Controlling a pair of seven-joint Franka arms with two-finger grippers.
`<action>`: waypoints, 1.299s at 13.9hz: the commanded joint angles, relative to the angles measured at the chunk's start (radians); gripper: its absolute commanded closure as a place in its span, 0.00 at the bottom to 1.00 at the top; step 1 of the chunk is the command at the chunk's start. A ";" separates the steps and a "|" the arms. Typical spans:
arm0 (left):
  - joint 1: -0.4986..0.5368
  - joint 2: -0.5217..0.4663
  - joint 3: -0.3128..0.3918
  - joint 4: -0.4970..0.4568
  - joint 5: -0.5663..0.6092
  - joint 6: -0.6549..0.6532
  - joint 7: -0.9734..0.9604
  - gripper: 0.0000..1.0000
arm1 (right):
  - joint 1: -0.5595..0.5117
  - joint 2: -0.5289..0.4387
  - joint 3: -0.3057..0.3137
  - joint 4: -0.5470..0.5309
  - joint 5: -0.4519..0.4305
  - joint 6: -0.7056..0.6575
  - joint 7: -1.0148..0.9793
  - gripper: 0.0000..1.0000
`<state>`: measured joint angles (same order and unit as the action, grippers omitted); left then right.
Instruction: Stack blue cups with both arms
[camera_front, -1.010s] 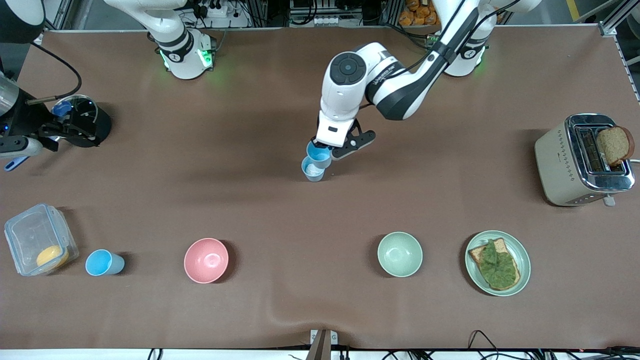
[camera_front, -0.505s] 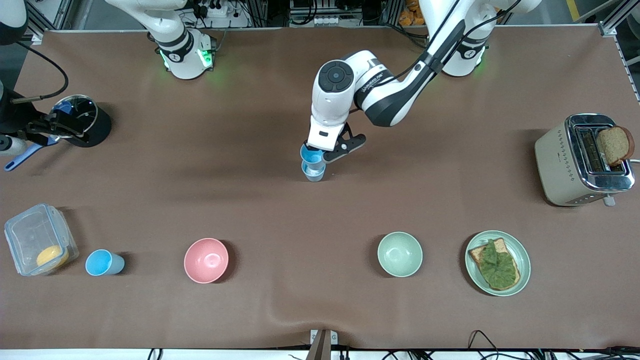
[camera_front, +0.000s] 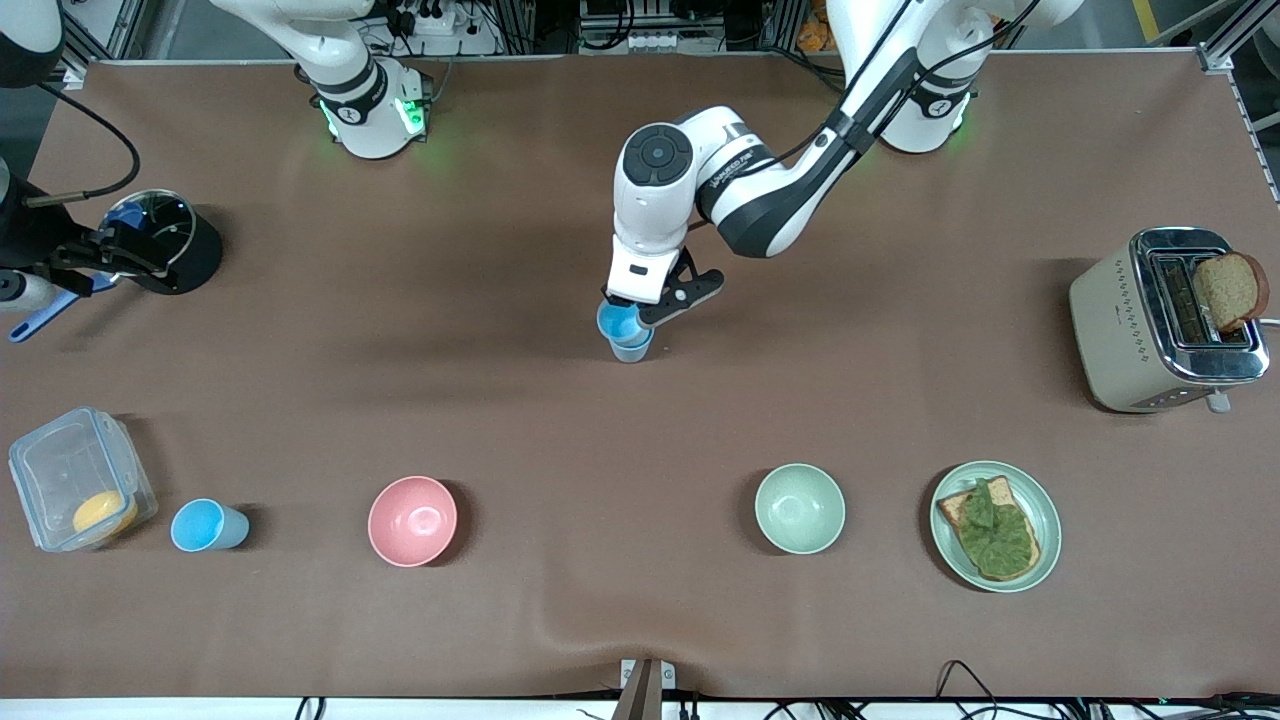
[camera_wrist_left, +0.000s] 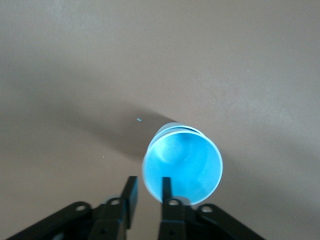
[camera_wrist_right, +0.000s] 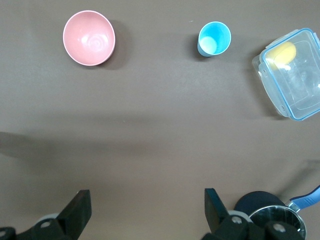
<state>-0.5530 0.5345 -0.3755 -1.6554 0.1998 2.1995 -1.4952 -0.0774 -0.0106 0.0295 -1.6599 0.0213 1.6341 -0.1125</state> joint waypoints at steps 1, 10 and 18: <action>-0.025 0.013 0.007 0.031 0.052 -0.018 -0.036 0.00 | -0.018 0.001 0.016 0.012 -0.012 -0.004 -0.006 0.00; 0.074 -0.034 0.093 0.029 0.069 -0.191 0.174 0.00 | -0.016 0.000 0.018 0.011 -0.009 -0.013 -0.009 0.00; 0.395 -0.116 0.079 -0.018 0.050 -0.328 0.568 0.00 | -0.018 0.000 0.018 0.011 -0.009 -0.013 -0.010 0.00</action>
<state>-0.2147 0.4712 -0.2763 -1.6258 0.2473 1.8847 -0.9905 -0.0774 -0.0106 0.0322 -1.6599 0.0207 1.6324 -0.1125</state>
